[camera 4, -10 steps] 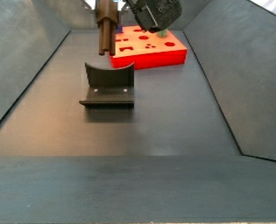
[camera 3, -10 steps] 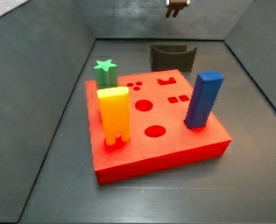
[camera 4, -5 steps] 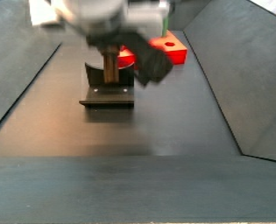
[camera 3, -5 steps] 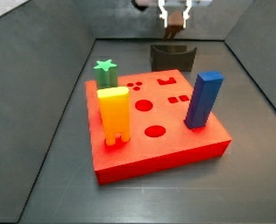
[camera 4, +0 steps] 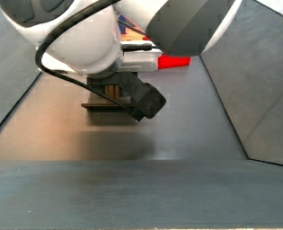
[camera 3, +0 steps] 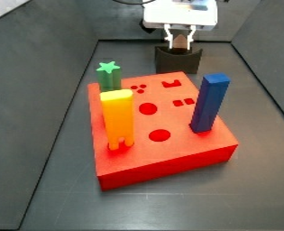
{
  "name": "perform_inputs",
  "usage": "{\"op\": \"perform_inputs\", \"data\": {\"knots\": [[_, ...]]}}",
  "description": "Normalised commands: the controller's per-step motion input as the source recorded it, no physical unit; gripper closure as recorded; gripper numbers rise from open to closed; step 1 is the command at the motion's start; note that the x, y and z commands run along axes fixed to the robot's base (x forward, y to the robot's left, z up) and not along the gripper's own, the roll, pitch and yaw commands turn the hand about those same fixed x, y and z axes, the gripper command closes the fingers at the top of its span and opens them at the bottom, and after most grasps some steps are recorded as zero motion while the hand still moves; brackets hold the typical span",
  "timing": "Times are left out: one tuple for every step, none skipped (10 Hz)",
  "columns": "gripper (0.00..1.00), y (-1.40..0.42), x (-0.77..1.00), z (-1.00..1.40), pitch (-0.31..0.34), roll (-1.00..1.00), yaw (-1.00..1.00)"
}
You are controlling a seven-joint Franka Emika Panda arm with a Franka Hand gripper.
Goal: Pick up the 3 prong object. Move up. Place the 3 prong object on the fixture. Regrasp the 3 prong object. Move to above the board. Insert the 3 prong object.
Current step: Place the 3 prong object on the fixture, then regrasp the 3 prong object.
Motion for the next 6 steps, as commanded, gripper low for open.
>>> {"op": "perform_inputs", "data": {"knots": [[1.00, 0.13, 0.08, -0.40, -0.053, -0.12, -0.14], [1.00, 0.13, 0.08, -0.40, -0.056, -0.11, -0.11], [1.00, 0.13, 0.08, -0.40, -0.057, -0.11, -0.08], [1.00, 0.13, 0.08, -0.40, -0.056, -0.11, -0.06], [0.00, 0.00, 0.00, 0.00, 0.000, 0.00, 0.00], [0.00, 0.00, 0.00, 1.00, 0.089, 0.04, -0.01]]}}
